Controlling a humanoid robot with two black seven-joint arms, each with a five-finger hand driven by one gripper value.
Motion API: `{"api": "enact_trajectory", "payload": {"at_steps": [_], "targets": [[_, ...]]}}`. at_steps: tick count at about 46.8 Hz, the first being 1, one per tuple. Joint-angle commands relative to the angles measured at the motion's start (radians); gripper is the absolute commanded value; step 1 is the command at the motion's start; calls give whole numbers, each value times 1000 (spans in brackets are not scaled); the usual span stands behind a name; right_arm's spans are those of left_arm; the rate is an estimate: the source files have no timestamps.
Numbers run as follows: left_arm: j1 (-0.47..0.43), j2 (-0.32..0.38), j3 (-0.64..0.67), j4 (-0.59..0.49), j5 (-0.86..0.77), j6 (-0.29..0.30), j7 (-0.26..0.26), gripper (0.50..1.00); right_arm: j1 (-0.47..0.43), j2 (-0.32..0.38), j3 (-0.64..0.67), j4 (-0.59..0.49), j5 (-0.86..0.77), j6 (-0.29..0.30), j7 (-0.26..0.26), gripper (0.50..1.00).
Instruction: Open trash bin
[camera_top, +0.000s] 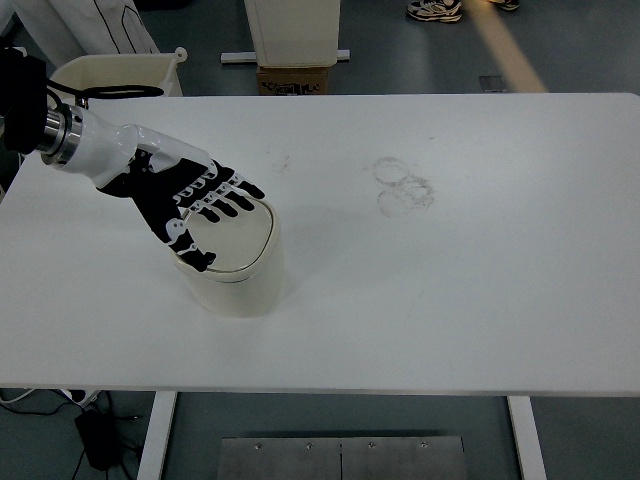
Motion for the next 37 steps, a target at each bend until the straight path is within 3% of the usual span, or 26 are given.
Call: {"api": "enact_trajectory", "payload": {"at_steps": [1,37], "targets": [[-3,0,10,0,3,-24,5,1000,0,0,0,0,-1,0,-1,991],[29,-11,45,3,40,-18,5,1000,5,0,0,0,1,0,0,991]]}}
